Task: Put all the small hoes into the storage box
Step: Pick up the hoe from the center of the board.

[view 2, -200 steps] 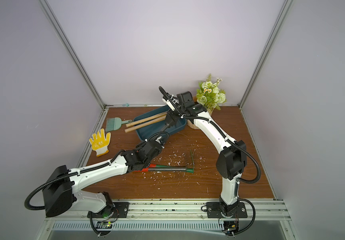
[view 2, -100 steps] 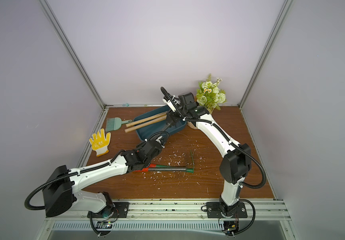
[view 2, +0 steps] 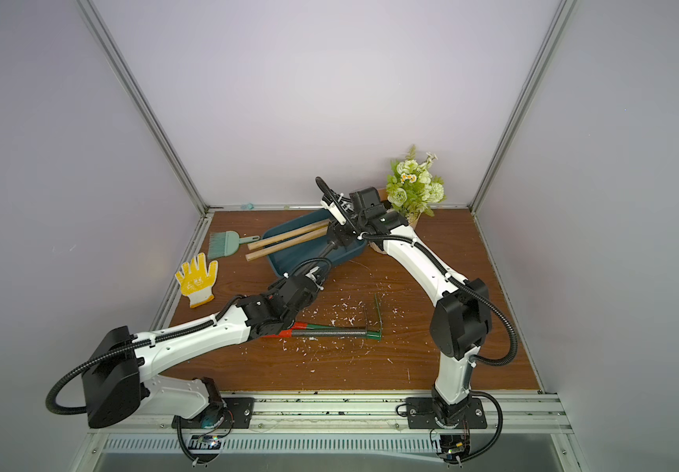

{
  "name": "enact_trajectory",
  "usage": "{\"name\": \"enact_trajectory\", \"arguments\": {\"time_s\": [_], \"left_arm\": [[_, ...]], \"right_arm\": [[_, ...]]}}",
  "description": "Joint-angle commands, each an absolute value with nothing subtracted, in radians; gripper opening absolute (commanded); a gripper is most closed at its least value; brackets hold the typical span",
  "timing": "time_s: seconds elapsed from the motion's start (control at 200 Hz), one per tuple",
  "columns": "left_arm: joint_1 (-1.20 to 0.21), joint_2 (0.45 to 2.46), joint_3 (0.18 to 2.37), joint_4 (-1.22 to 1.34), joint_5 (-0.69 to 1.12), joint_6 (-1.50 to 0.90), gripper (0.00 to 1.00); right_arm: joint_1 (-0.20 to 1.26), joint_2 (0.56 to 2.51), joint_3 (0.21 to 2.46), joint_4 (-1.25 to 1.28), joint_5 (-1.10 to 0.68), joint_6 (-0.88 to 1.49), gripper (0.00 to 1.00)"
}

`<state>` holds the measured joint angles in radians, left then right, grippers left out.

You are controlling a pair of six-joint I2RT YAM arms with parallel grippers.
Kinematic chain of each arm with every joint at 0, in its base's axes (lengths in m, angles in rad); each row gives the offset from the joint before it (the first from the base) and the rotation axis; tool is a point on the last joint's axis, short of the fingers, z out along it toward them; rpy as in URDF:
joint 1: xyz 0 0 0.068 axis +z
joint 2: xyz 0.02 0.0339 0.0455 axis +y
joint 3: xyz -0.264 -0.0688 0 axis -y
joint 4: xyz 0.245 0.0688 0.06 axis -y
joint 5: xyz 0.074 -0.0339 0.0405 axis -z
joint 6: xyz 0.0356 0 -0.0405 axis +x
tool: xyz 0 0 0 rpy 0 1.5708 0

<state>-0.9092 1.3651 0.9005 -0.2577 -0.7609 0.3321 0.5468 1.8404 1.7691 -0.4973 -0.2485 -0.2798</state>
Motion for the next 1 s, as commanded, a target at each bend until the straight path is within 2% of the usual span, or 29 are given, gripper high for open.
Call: {"name": "enact_trajectory", "arguments": {"time_s": [0.0,0.055,0.23,0.255,0.315,0.405,0.51,0.681,0.831,0.996], "left_arm": [[-0.917,1.321,0.913,-0.175,-0.793,0.299,0.0],[-0.917,1.321,0.913,-0.172,-0.79,0.301,0.0],[-0.917,1.322,0.912,-0.167,-0.789,0.301,0.0],[-0.917,1.324,0.912,-0.166,-0.791,0.3,0.01],[-0.916,1.324,0.912,-0.162,-0.79,0.296,0.14],[-0.917,1.317,0.909,-0.151,-0.769,0.279,0.47],[-0.905,1.274,0.897,-0.12,-0.67,0.235,0.62],[-0.791,1.142,0.827,-0.024,-0.29,0.118,0.67],[-0.708,1.085,0.78,0.034,-0.098,0.049,0.69],[-0.688,1.119,0.814,0.003,0.032,0.056,0.69]], "right_arm": [[0.542,1.845,1.816,-0.494,-0.27,-0.281,0.22],[0.541,1.848,1.822,-0.498,-0.273,-0.283,0.2],[0.539,1.848,1.834,-0.492,-0.259,-0.274,0.0],[0.54,1.849,1.836,-0.491,-0.258,-0.273,0.0],[0.54,1.845,1.836,-0.484,-0.247,-0.271,0.0],[0.539,1.837,1.826,-0.463,-0.216,-0.264,0.0],[0.54,1.817,1.798,-0.425,-0.177,-0.261,0.0],[0.54,1.741,1.695,-0.315,-0.165,-0.286,0.0],[0.541,1.632,1.566,-0.201,-0.233,-0.327,0.0],[0.541,1.524,1.463,-0.138,-0.305,-0.401,0.0]]}}
